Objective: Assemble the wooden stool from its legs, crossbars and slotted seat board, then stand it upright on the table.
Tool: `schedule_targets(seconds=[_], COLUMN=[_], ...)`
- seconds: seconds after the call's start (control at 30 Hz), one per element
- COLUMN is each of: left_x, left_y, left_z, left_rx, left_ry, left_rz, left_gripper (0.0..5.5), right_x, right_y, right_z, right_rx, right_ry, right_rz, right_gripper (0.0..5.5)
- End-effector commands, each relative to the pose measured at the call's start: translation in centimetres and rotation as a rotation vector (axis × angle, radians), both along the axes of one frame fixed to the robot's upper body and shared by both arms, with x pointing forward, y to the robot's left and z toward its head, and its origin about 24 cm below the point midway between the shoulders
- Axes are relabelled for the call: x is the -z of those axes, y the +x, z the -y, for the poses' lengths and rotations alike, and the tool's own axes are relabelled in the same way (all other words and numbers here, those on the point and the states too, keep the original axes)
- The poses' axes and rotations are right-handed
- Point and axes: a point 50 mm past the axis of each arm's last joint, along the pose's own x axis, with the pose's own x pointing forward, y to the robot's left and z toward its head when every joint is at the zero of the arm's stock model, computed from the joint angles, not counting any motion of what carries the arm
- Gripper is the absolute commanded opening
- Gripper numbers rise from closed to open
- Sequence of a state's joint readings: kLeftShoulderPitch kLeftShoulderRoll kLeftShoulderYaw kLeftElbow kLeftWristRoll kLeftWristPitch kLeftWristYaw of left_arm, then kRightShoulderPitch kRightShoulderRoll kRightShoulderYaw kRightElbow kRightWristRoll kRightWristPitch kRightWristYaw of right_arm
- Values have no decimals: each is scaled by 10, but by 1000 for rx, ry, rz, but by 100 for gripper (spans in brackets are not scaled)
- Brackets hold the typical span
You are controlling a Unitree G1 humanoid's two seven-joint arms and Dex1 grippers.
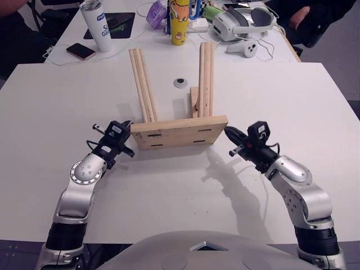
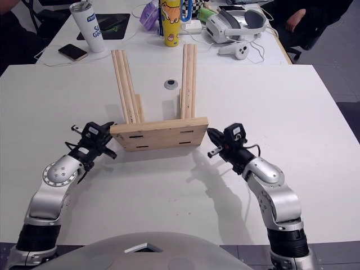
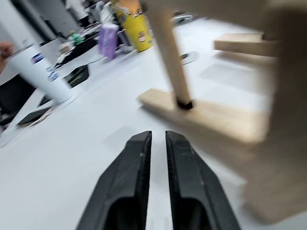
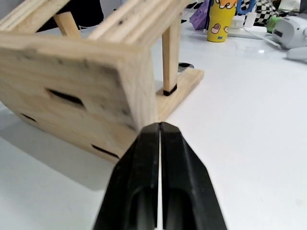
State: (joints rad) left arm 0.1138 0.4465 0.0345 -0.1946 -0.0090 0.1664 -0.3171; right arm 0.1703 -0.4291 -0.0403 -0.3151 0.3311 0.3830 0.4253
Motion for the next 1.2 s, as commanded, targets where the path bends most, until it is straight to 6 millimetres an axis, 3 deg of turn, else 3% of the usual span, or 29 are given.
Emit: schedule_targets(seconds=[0.03,0.17,0.33,0.47,0.57,0.67,0.8,1.2], left_x=[1,-5,-25,-40,-42,-36,-30,-22], left_y=[-1,-6,1,18,26,31,31,35], left_z=[-45,-72,-79,-85,-79,-61,-48,-17], left_rx=[-137,-86,271,463,593,758,867,916], left_ry=[-53,-112,-162,-97,-21,60,82,-9], left_rz=[65,69,-118,-254,-333,-387,-414,-380], left_gripper=[112,159,230,281,315,366,407,407], right_x=[14,8,-12,-22,-22,-13,-9,-18], right_y=[-7,-9,4,22,37,45,58,75], right_z=[46,67,84,82,73,65,50,18], right_rx=[111,15,-204,-371,-487,-577,-654,-760], right_ry=[-13,95,63,2,-42,-96,-127,-92], right_rz=[-13,-35,-64,-83,-87,-112,-91,-17], right_gripper=[16,59,132,186,220,273,324,328])
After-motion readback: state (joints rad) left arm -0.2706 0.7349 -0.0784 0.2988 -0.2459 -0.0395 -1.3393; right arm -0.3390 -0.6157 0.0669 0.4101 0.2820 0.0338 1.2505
